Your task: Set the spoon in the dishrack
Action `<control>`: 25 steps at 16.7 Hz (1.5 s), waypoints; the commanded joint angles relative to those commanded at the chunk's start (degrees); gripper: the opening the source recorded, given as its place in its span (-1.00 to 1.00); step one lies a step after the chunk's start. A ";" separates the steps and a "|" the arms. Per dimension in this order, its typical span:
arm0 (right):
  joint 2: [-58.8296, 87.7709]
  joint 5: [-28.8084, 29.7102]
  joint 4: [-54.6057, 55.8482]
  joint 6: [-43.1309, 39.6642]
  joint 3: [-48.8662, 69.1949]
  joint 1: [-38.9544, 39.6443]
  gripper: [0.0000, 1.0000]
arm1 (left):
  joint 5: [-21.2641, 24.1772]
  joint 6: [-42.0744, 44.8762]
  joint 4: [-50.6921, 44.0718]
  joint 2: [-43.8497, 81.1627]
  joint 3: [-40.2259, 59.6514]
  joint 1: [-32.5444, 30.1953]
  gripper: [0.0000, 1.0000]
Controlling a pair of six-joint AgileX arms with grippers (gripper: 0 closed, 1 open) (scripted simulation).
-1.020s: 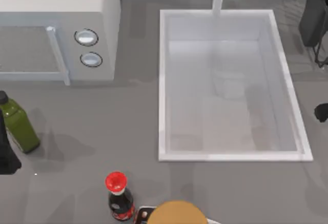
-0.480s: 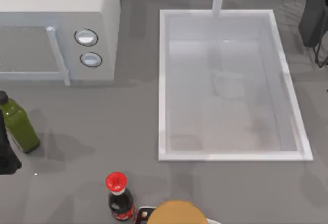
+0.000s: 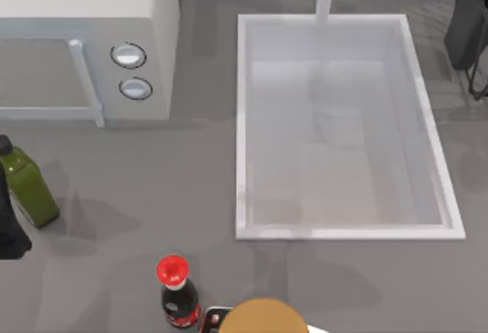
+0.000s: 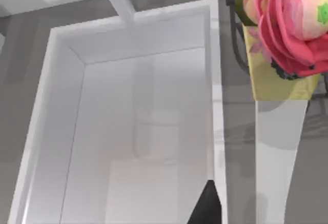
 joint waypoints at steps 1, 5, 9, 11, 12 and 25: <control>-1.14 -2.12 5.38 -0.74 -0.84 -3.57 -1.00 | 0.00 0.00 0.00 0.00 0.00 0.00 1.00; -5.07 -9.57 24.44 -3.36 -3.34 -16.07 -1.00 | 0.00 0.00 0.00 0.00 0.00 0.00 1.00; -7.39 -14.08 34.99 -4.78 -4.31 -23.88 -1.00 | 0.00 0.00 0.00 0.00 0.00 0.00 1.00; -7.76 -14.82 36.64 -4.96 -4.41 -25.22 -1.00 | 0.00 0.00 0.00 0.00 0.00 0.00 1.00; -7.76 -14.82 36.64 -4.96 -4.41 -25.22 -1.00 | 0.00 0.00 0.00 0.00 0.00 0.00 1.00; 15.62 -6.27 62.65 -4.88 -7.24 -17.32 -1.00 | 0.00 0.00 0.00 0.00 0.00 0.00 1.00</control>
